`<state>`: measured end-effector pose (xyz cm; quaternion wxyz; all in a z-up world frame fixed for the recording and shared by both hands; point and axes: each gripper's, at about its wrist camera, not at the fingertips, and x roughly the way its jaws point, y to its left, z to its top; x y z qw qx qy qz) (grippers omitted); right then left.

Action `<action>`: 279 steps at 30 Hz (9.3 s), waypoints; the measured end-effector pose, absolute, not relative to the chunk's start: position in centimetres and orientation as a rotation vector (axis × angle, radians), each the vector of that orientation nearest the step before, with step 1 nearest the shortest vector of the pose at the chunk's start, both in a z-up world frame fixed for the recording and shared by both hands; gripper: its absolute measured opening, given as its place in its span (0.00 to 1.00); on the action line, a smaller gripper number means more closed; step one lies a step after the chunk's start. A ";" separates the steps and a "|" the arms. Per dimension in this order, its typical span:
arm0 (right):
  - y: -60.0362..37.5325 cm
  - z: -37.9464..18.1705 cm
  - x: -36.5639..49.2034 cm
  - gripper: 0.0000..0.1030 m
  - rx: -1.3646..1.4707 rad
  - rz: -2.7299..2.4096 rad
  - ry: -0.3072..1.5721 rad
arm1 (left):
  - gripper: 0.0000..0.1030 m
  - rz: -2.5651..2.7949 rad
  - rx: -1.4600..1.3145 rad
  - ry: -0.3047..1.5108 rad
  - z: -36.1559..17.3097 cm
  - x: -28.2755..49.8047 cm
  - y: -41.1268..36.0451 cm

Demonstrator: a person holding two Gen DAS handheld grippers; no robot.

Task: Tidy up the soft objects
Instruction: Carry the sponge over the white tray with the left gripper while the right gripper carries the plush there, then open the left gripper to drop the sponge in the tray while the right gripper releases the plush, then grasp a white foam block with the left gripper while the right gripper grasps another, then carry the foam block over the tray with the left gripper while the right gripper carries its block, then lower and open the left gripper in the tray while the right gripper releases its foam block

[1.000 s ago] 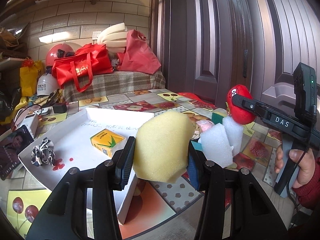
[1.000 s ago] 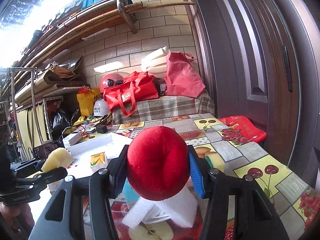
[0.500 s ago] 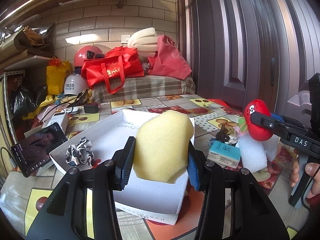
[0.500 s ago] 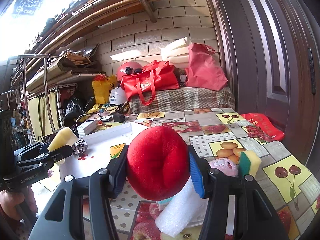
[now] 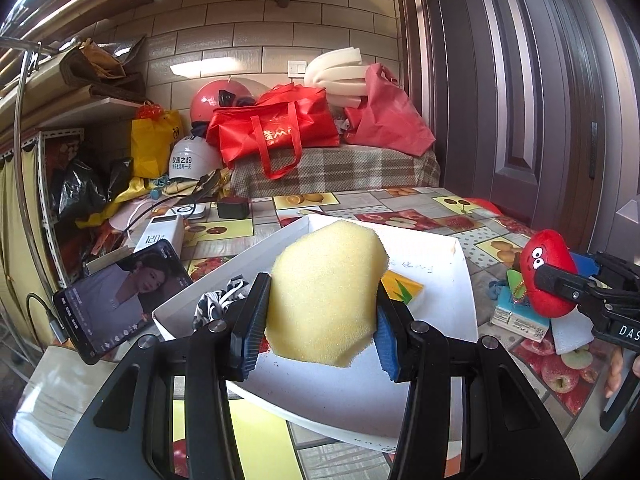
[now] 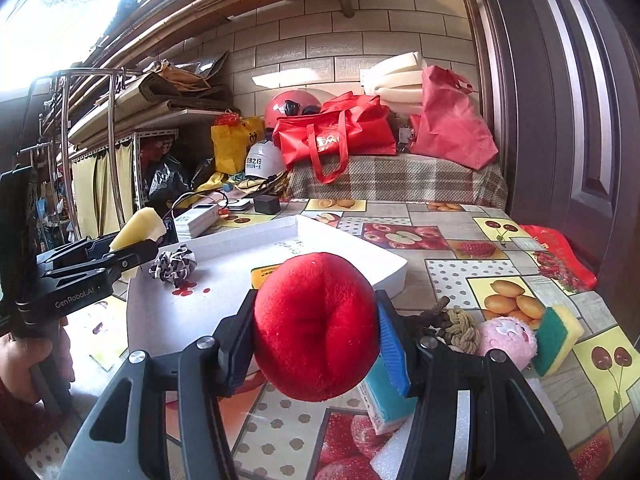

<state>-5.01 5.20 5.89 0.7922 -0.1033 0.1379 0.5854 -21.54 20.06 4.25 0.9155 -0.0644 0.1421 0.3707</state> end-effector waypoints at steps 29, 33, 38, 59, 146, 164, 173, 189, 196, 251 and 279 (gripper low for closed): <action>16.2 4.1 -9.3 0.54 -0.416 1.463 0.440 | 0.46 0.810 -0.177 0.313 4.4 -19.2 24.4; 18.0 3.0 -8.2 0.54 -0.445 1.495 0.578 | 0.46 0.810 -0.175 0.310 4.4 -19.3 24.5; 19.2 2.7 -6.3 0.54 -0.411 1.430 0.638 | 0.46 0.806 -0.175 0.314 4.4 -19.1 24.6; 19.7 4.6 -3.9 0.56 -0.270 1.236 0.495 | 0.48 0.762 -0.193 0.381 3.9 -16.3 26.4; -3.1 3.5 5.0 0.57 -0.579 1.483 0.496 | 0.99 0.141 -0.228 0.595 2.7 -5.6 8.9; -5.8 5.7 8.0 0.57 -0.277 1.365 0.469 | 0.68 0.228 -0.087 0.678 2.2 -3.0 5.4; -5.9 5.5 8.4 0.57 -0.267 1.344 0.493 | 0.42 0.193 -0.077 0.723 1.4 -2.5 5.2; -7.1 6.0 8.9 0.57 -0.206 1.251 0.445 | 0.18 0.186 -0.163 0.537 3.7 -6.5 6.2; -7.2 6.8 8.3 0.57 -0.062 1.168 0.378 | 0.18 0.235 -0.064 0.400 4.9 -8.6 5.8; 5.3 5.6 -2.7 0.57 -0.242 1.287 0.334 | 0.18 0.652 -0.174 0.197 5.1 -20.0 17.0; 15.1 4.8 -0.7 0.57 -0.192 1.264 0.496 | 0.19 0.791 -0.194 0.289 4.3 -16.5 25.8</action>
